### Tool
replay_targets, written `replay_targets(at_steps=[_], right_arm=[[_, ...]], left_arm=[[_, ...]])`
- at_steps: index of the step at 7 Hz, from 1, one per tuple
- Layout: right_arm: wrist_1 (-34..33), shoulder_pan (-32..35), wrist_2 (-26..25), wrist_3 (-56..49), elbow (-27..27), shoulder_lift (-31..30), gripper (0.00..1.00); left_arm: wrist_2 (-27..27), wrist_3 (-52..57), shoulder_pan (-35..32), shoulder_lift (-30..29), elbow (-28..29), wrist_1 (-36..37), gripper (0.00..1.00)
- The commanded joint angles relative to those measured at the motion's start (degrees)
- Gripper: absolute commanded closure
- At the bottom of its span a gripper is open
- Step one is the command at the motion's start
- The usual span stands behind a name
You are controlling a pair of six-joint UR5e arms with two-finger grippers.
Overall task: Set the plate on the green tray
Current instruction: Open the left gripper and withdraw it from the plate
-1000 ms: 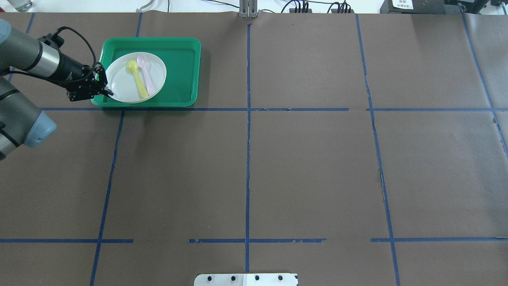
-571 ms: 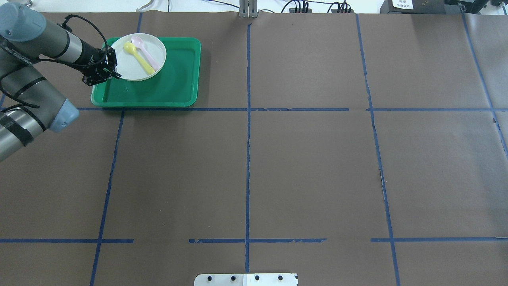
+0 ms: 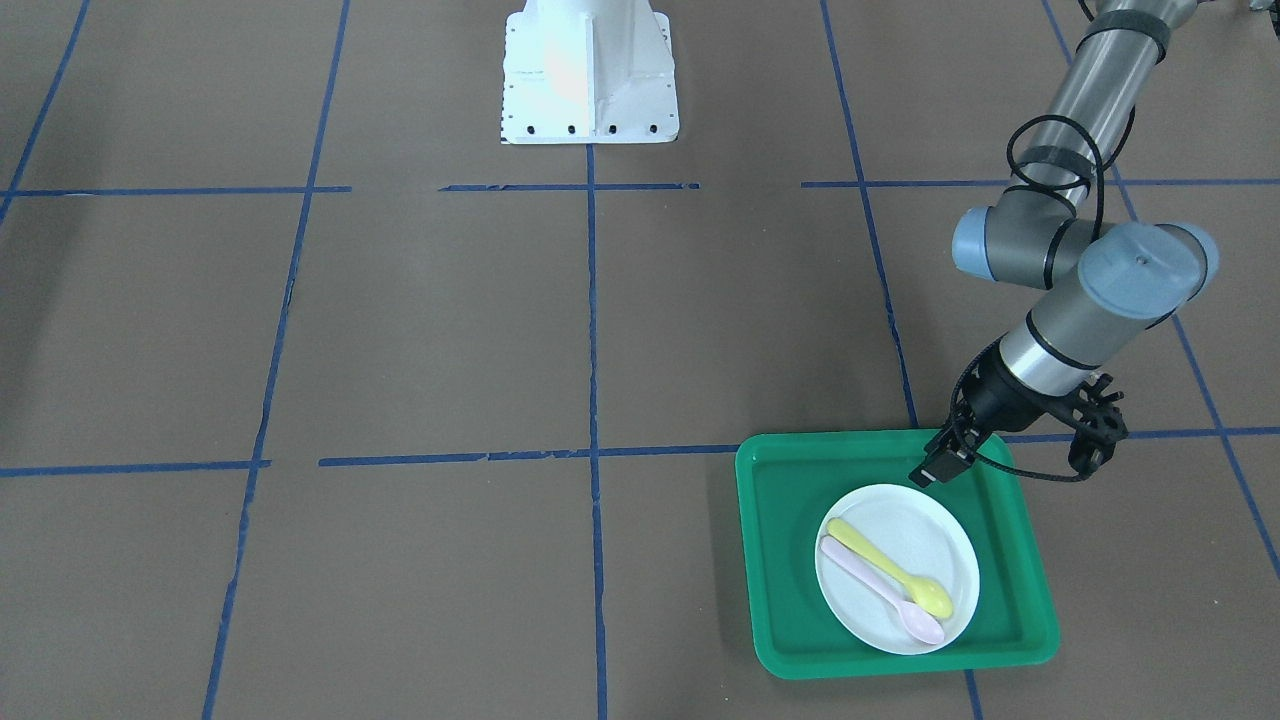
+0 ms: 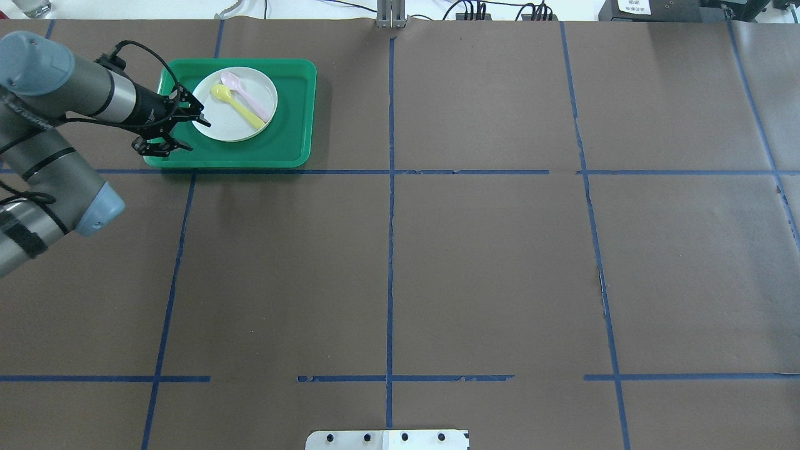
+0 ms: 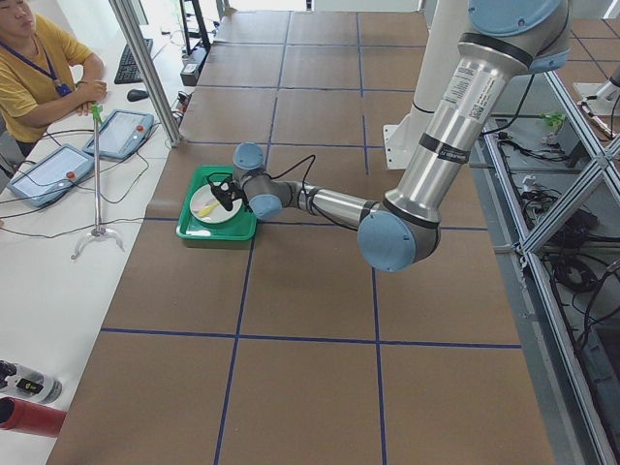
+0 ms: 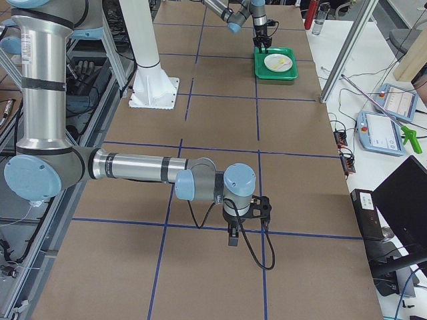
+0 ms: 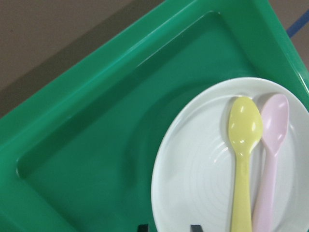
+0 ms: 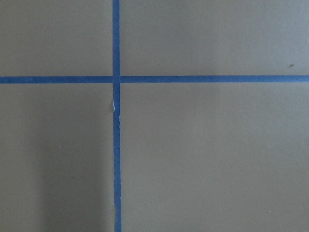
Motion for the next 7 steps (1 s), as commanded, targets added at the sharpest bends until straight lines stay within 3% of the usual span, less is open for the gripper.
replay_targets(at_steps=[1,3,5,7], right_arm=[[0.0,0.0,-0.02,0.0,0.0,0.0,0.0],[0.0,0.0,-0.02,0.0,0.0,0.0,0.0],[0.0,0.0,-0.02,0.0,0.0,0.0,0.0],[0.0,0.0,-0.02,0.0,0.0,0.0,0.0]], left_arm=[[-5.44,16.41,-3.53,11.84,-9.58,0.27,0.28],[-6.45,44.23,-7.58,26.6,-16.52,0.27,0.28],[-6.88,72.43,-16.44,33.24,-16.99,4.54,0.28],[-9.07,99.18,-31.79,31.34,-18.22,28.0,0.27]])
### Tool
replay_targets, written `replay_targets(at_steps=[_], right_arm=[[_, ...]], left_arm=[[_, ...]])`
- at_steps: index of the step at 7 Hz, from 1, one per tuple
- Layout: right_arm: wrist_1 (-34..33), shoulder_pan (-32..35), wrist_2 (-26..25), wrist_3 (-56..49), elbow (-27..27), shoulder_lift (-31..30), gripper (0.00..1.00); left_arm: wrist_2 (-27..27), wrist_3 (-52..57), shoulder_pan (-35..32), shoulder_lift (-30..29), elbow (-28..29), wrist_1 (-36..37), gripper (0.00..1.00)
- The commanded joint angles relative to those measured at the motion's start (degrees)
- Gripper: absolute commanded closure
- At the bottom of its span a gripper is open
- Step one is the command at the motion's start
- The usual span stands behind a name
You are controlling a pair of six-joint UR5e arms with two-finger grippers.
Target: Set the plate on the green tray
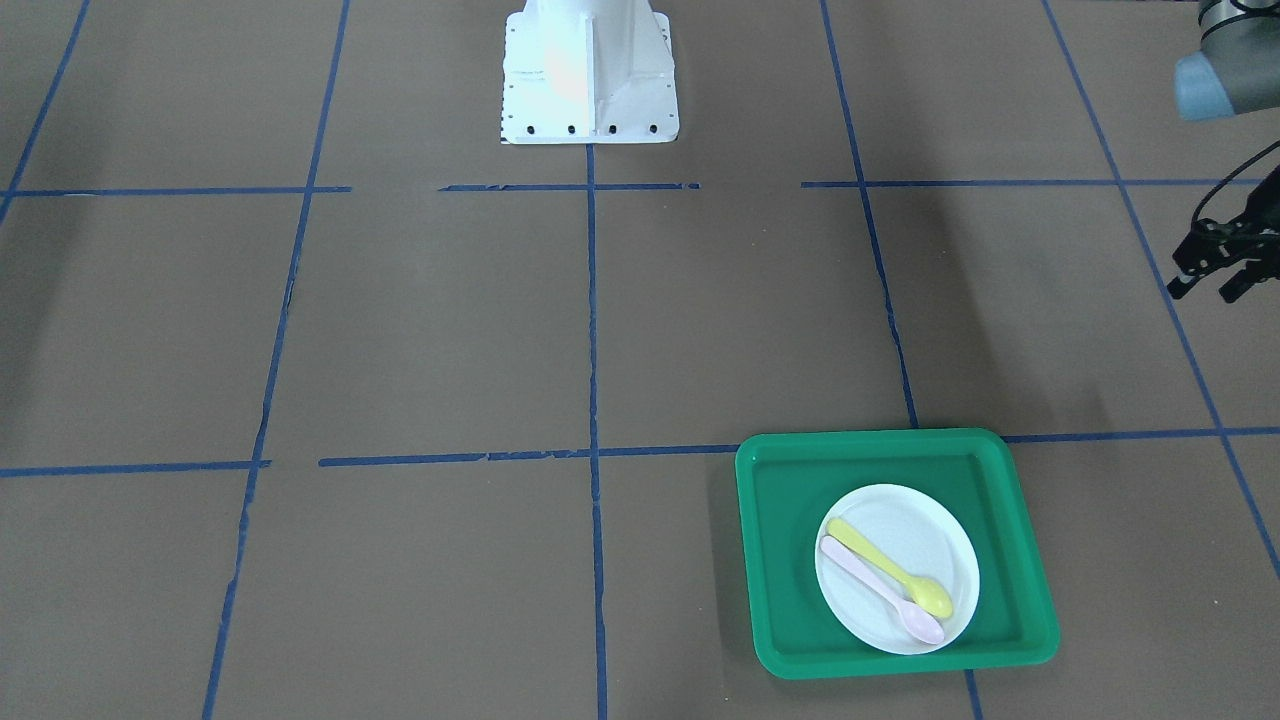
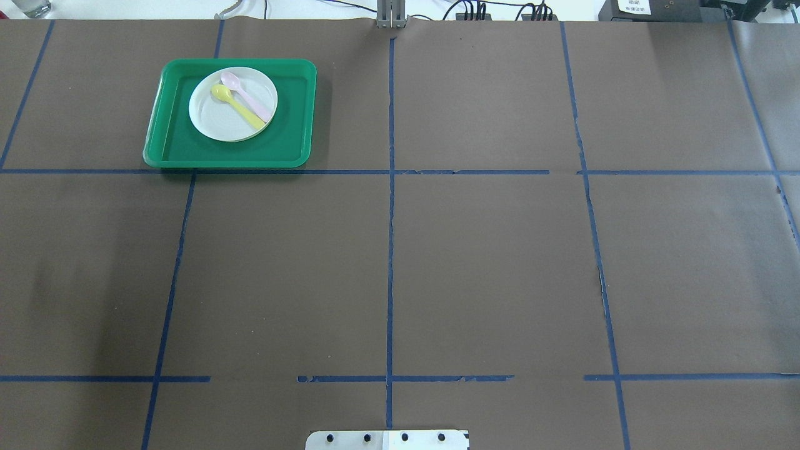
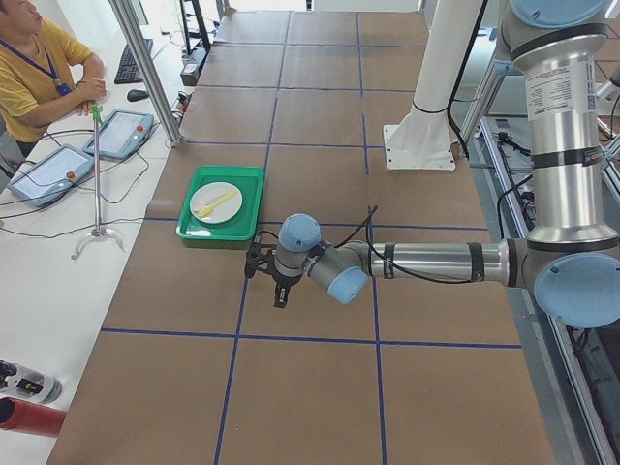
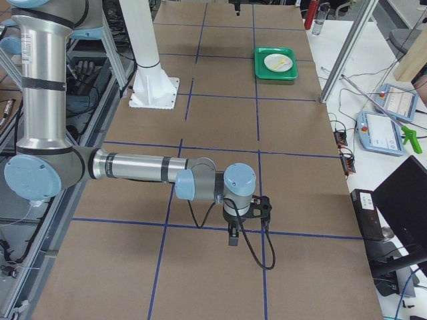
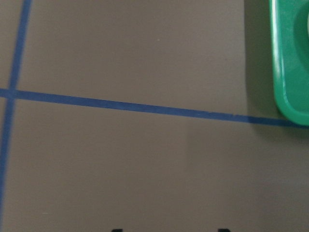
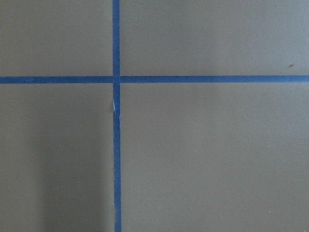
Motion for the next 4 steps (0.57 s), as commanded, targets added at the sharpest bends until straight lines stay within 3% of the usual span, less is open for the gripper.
replay_targets(at_steps=[1,2,3,4], right_arm=[[0.0,0.0,0.0,0.0,0.0,0.09,0.0],[0.0,0.0,0.09,0.0,0.0,0.0,0.0],[0.0,0.0,0.0,0.0,0.0,0.0,0.0],[0.0,0.0,0.0,0.0,0.0,0.0,0.0]], left_arm=[[-1.69,23.19,-12.31,-4.94,-1.79,25.89,0.26],[-1.7,26.83,-13.65,-4.54,-4.85,32.63,0.17],[-1.7,27.04,-13.84,-4.37,-6.88,36.09,0.0],[-1.7,26.95,-14.01,-4.54,-8.99,39.95,0.0]])
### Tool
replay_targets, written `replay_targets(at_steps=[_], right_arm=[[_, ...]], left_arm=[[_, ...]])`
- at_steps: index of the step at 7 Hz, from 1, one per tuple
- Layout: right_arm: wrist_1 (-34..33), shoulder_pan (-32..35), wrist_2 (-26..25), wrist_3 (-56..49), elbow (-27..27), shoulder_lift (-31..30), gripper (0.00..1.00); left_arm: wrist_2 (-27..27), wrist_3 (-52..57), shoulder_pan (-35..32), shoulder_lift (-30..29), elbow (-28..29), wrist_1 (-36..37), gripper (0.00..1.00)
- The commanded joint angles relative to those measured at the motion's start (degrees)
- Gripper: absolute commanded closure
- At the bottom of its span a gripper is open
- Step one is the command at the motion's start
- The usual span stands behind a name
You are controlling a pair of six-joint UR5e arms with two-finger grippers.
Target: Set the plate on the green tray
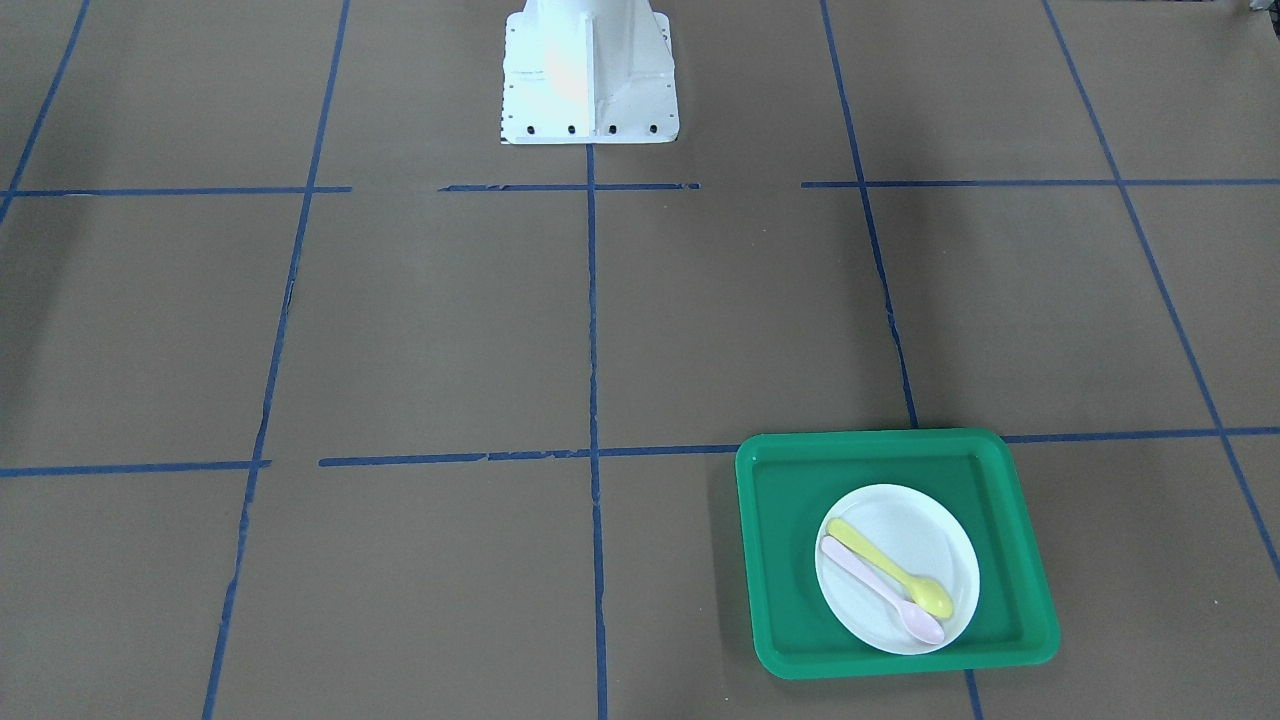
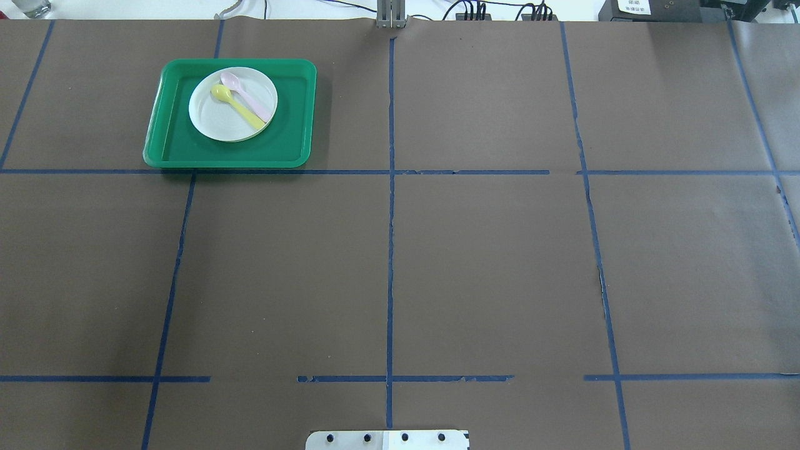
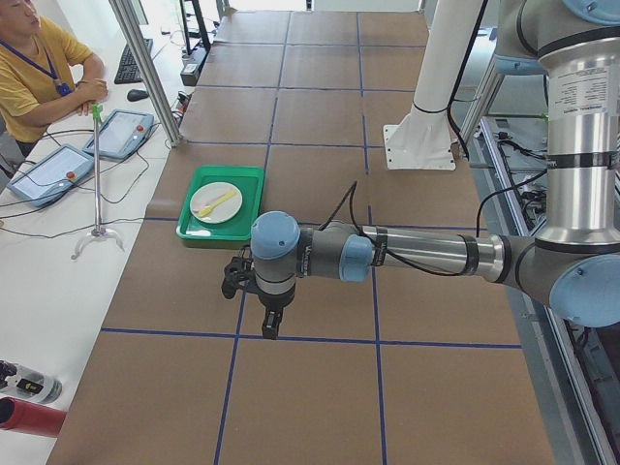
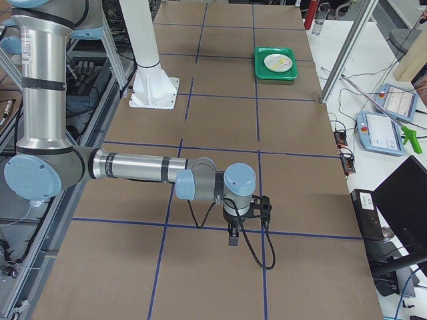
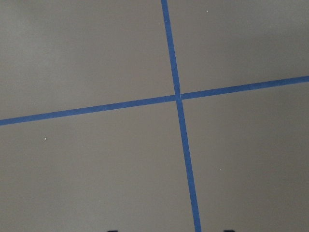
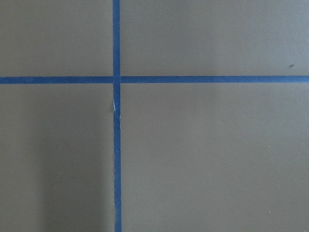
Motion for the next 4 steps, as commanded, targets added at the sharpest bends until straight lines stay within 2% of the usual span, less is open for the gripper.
replay_targets(at_steps=[1,4], right_arm=[[0.0,0.0,0.06,0.0,0.0,-0.01,0.0],[0.0,0.0,0.06,0.0,0.0,-0.01,0.0]], left_arm=[[0.14,-1.26,-0.49,-0.02,-3.86,6.71,0.0],[-0.21,-3.65,-0.31,-0.46,-6.58,5.06,0.0]])
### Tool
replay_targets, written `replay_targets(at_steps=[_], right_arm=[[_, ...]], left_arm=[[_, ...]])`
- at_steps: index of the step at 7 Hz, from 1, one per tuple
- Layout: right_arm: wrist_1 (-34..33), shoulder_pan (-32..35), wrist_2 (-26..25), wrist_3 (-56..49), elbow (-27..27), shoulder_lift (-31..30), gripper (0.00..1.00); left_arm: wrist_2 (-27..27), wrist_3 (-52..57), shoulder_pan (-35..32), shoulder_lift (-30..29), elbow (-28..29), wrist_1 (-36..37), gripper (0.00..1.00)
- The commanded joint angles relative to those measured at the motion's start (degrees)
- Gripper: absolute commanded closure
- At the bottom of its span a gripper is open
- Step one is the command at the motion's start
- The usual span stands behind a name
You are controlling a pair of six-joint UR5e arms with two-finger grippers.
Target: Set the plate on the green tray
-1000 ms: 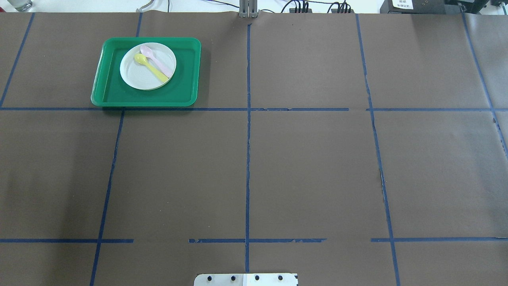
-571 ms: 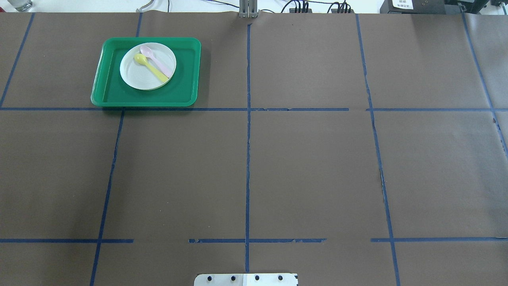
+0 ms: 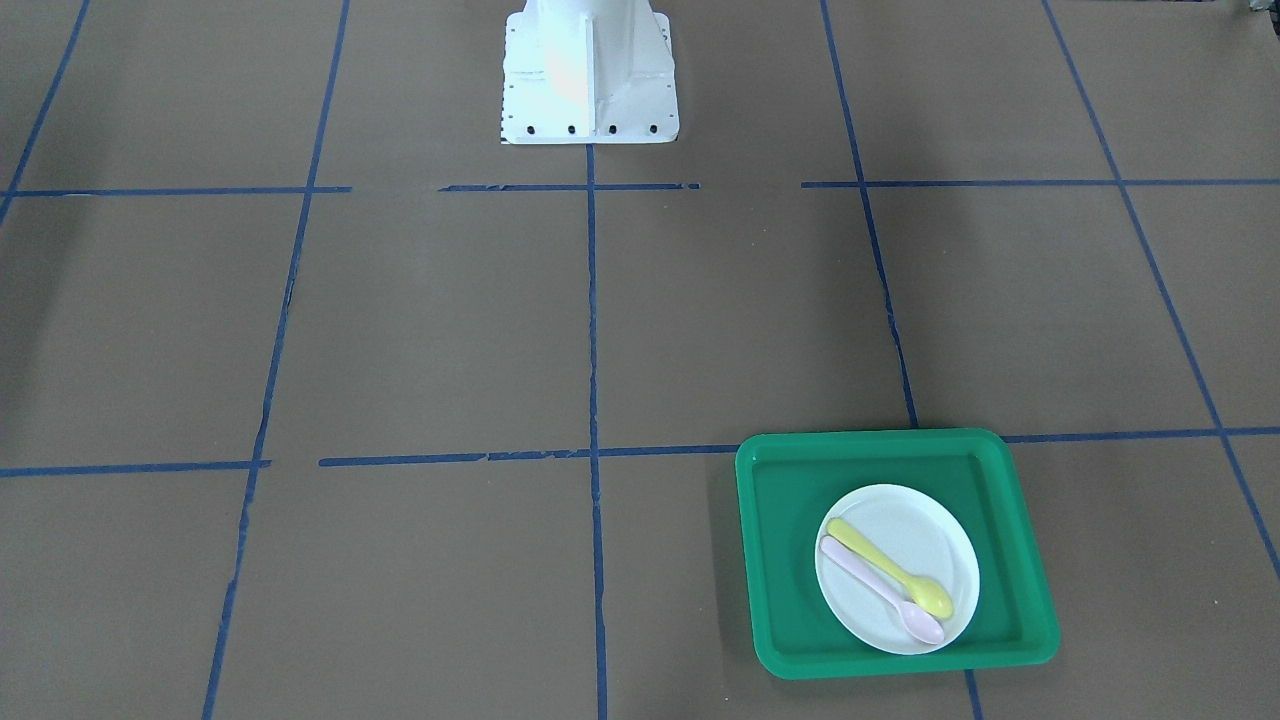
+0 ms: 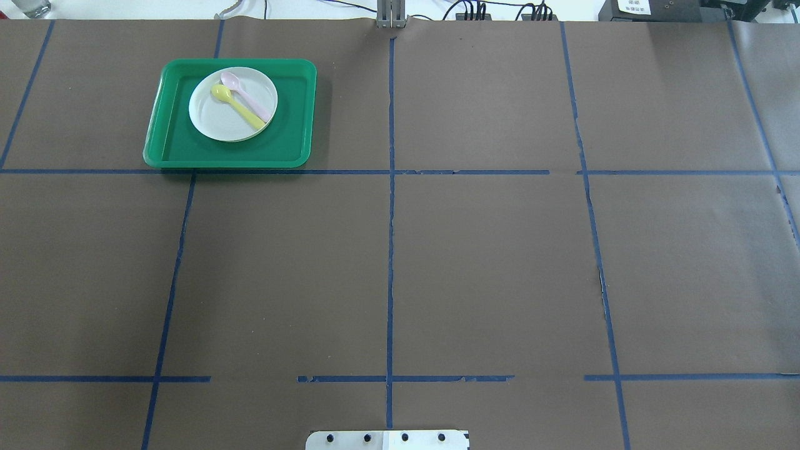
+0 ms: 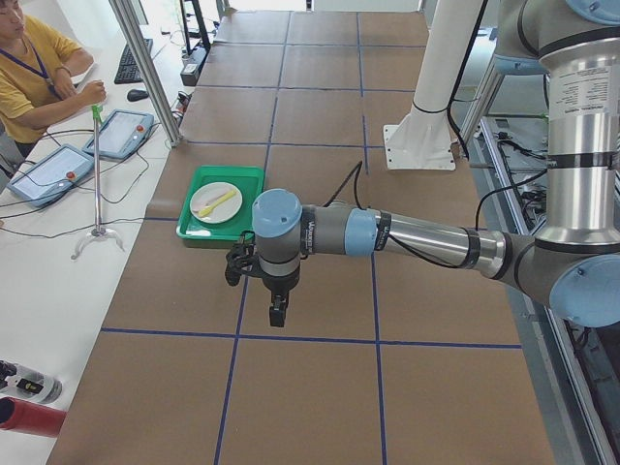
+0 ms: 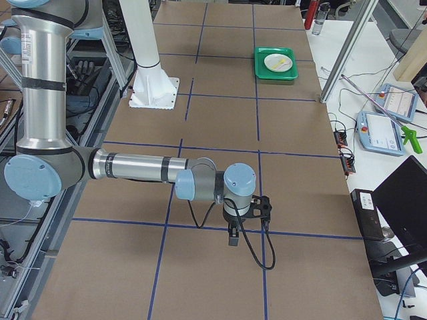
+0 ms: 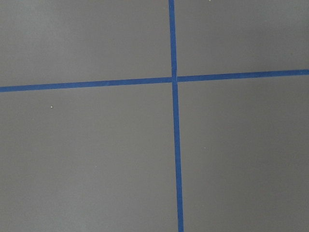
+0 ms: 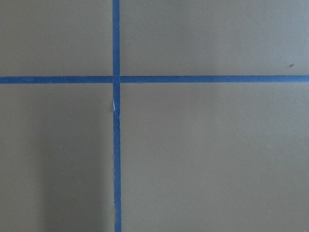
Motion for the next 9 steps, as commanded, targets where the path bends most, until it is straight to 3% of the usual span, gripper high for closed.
replay_targets(at_steps=[1,4,9], right_arm=[[0.0,0.0,-0.02,0.0,0.0,0.0,0.0],[0.0,0.0,0.06,0.0,0.0,0.0,0.0],[0.0,0.0,0.06,0.0,0.0,0.0,0.0]], left_arm=[[-0.06,-0.35,0.1,-0.69,-4.33,-1.12,0.0],[-2.94,0.26,-0.25,-1.84,-3.75,-1.12,0.0],[-2.87,0.35,-0.87,-1.41,-4.7,-0.6,0.0]])
